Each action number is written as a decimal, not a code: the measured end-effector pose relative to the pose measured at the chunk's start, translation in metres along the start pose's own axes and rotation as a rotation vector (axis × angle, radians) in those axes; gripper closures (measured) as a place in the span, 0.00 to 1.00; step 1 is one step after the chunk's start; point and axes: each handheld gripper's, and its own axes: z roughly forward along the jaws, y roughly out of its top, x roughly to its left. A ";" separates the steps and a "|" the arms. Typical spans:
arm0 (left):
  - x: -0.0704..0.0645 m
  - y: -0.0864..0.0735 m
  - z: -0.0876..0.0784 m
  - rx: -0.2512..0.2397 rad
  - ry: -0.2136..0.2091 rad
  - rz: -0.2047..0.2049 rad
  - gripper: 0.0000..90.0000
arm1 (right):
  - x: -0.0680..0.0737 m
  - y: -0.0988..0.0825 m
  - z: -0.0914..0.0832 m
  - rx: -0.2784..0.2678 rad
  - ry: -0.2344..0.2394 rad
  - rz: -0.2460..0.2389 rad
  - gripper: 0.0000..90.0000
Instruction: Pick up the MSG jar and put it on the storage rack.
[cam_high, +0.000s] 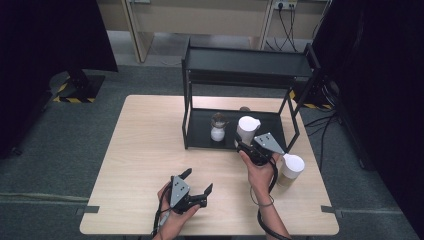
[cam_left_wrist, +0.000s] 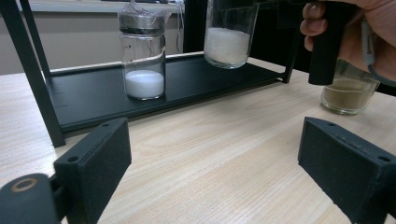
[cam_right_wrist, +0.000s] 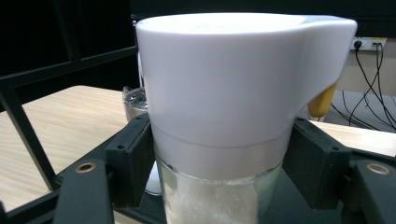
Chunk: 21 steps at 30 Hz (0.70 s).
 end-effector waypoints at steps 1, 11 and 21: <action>0.000 0.000 0.000 0.000 0.000 0.000 0.10 | 0.000 0.000 0.001 0.001 -0.001 0.000 0.34; 0.000 0.000 0.000 -0.002 0.000 0.002 0.10 | -0.003 0.003 0.010 0.008 -0.015 0.008 0.34; 0.000 0.000 0.000 -0.001 0.001 0.002 0.10 | -0.008 0.003 0.019 0.017 -0.029 0.018 0.34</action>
